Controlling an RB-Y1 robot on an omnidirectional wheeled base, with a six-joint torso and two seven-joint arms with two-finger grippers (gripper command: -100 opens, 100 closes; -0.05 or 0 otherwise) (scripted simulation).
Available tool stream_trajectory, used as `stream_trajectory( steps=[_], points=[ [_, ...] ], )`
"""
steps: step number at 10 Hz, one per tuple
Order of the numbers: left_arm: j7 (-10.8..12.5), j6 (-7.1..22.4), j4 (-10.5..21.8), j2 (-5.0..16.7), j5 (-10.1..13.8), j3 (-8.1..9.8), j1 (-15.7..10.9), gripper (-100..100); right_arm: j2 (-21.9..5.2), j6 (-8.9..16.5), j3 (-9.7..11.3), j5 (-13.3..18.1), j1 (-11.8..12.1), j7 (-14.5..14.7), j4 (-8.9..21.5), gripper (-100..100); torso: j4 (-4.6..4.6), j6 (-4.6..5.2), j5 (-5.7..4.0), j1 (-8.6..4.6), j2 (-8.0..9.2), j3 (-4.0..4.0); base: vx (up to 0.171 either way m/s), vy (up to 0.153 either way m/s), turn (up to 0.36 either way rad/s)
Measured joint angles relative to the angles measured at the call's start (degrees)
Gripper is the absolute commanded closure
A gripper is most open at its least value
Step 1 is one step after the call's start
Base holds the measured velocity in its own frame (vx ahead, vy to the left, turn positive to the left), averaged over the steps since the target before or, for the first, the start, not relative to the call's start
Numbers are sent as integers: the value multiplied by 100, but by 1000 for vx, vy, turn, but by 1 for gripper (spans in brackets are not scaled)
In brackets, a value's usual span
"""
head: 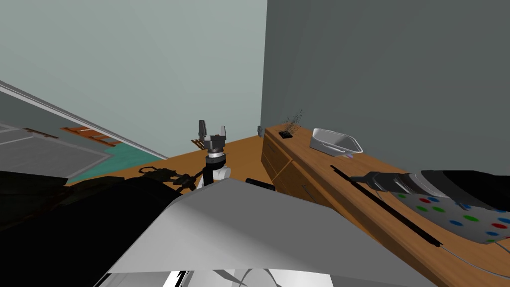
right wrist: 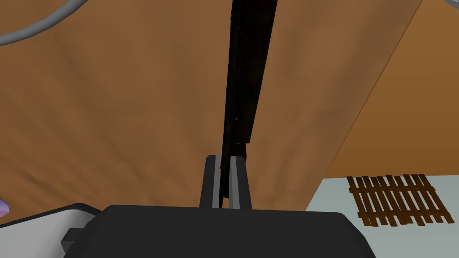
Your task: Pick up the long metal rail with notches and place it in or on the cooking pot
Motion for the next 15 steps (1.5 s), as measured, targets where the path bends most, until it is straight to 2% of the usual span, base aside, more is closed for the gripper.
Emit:
stream_trajectory(
  steps=[1,2,4,5,8,9,10,14,15],
  points=[
    [0,0,0,0,0,0,0,0,1,2,1,1,1,1,1,100,-1,-1,2,7,-5,-3,-56,61,158],
    [0,0,0,-1,0,-1,-1,0,-17,-64,35,-35,-16,-5,96,100,0,-10,7,33,4,1,-81,64,149],
    [0,0,0,-1,0,-1,-1,0,0,-259,-38,-7,-1,-87,334,100,6,-2,12,38,23,13,-95,41,103],
    [0,0,0,-1,0,-1,-1,0,-89,-328,142,-156,-110,-34,433,100,8,-1,13,34,30,18,-61,11,41],
    [0,0,0,0,0,0,-1,0,-53,-580,-63,-25,-53,-196,759,100,5,-4,9,16,15,9,-62,0,129],
    [0,0,0,0,0,0,-1,0,-135,-642,66,-117,-147,-206,856,100,6,-4,9,17,18,11,-61,-12,66],
    [0,0,0,0,0,0,0,0,-116,-706,23,-94,-137,-221,958,100,6,3,6,11,17,11,-56,-8,93],
    [0,0,0,0,0,0,-1,0,-94,-1227,-198,43,-124,-420,1726,100,7,-4,8,15,23,14,-89,-6,185],
    [0,0,0,0,0,0,-1,0,-183,-1274,13,-66,-272,-432,1824,100,10,0,10,14,31,19,-67,-19,53]
  ],
)
